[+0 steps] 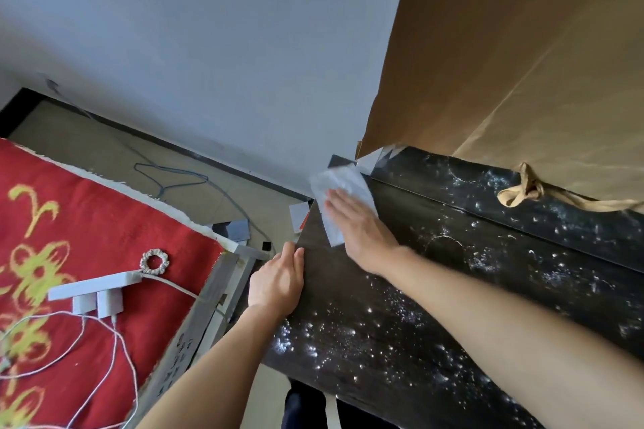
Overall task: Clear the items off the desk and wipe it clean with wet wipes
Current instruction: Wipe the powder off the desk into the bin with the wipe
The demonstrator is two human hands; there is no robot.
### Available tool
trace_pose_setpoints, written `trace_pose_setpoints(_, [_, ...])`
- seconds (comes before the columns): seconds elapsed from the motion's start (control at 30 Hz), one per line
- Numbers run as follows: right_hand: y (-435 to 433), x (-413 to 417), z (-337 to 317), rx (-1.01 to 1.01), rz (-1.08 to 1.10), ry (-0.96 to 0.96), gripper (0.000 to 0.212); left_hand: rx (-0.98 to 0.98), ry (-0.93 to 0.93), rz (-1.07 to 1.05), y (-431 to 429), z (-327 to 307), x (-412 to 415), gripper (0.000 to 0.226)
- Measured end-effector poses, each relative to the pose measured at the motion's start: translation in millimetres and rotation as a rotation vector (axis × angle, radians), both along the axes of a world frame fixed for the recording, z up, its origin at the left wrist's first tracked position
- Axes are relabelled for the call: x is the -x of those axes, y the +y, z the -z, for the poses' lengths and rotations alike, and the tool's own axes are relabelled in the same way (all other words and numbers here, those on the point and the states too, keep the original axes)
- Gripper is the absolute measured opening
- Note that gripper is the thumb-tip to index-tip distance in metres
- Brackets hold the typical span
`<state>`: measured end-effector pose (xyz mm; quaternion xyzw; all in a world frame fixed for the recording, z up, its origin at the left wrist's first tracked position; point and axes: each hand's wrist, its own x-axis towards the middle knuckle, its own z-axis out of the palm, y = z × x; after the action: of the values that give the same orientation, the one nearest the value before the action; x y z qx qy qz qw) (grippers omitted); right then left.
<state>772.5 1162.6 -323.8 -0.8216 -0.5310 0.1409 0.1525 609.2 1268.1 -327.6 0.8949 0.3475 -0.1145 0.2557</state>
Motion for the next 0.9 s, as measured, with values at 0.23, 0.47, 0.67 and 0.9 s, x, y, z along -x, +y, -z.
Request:
trace_pose_setpoints(0.23, [-103,-6,6,0.13,0.297,-0.097,0.053,-0.213,-0.096,0.241,12,-11,-14,0.026])
trace_pose_setpoints(0.47, [-77,81,12,0.084,0.459,-0.076,0.067,-0.335,-0.214,0.708,30,-5,-67,0.05])
trace_pose_setpoints(0.67, [-120,9,0,0.124,0.78,-0.067,0.065,-0.259,-0.258,0.768,36,11,-69,0.057])
trace_pose_setpoints(0.9, [-58,101,15,0.069,0.678,-0.024,0.07,-0.201,-0.305,0.738,38,17,-68,0.055])
